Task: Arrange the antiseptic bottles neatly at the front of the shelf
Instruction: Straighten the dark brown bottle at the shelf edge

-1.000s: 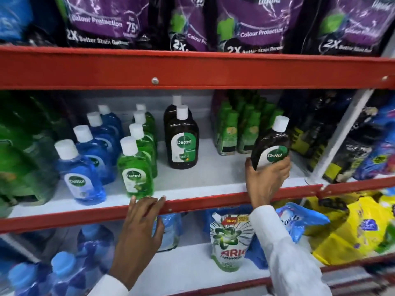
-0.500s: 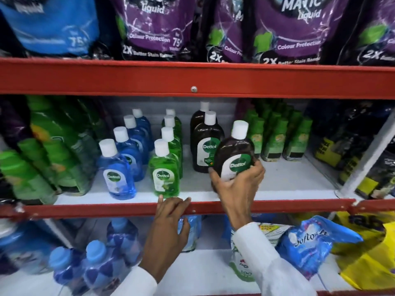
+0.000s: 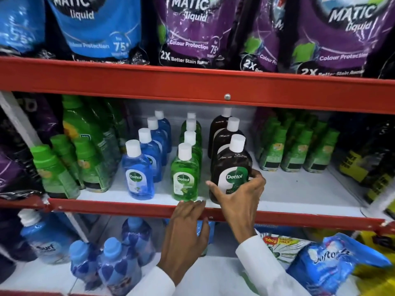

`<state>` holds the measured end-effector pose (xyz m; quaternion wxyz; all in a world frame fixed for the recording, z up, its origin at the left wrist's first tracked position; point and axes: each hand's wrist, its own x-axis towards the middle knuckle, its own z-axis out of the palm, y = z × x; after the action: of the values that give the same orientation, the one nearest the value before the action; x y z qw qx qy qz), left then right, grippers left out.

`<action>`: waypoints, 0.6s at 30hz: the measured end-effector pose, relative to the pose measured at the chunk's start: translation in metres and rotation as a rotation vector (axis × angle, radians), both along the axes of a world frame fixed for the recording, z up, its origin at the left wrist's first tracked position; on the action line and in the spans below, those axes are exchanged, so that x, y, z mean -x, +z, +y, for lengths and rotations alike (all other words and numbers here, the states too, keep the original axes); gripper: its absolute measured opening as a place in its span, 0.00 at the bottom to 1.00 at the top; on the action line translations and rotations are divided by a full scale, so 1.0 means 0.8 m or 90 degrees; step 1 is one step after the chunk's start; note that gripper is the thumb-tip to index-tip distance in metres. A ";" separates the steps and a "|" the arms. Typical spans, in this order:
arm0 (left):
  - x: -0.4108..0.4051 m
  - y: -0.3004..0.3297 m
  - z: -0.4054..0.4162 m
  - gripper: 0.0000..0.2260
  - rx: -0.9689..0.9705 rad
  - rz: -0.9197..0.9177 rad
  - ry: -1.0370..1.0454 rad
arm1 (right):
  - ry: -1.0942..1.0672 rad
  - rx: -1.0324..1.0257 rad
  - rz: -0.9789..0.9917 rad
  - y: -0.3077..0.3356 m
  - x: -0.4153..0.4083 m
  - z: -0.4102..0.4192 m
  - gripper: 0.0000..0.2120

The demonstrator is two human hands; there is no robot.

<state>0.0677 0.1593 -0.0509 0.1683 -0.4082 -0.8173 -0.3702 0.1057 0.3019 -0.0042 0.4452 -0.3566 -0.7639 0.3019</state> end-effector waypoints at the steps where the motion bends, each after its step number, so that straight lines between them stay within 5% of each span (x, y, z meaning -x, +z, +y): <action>1: 0.000 0.006 0.004 0.18 -0.010 -0.002 0.013 | 0.026 0.008 0.001 -0.001 -0.006 0.005 0.54; 11: 0.012 0.029 0.057 0.18 -0.061 -0.111 0.004 | 0.332 0.007 -0.126 -0.010 -0.051 0.085 0.29; 18: 0.025 0.023 0.070 0.09 -0.068 -0.149 0.012 | 0.365 0.009 -0.093 -0.020 -0.053 0.095 0.24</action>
<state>0.0476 0.2156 -0.0322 0.0968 -0.3448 -0.8142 -0.4569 0.1481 0.3780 -0.0205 0.2830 -0.1505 -0.8613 0.3942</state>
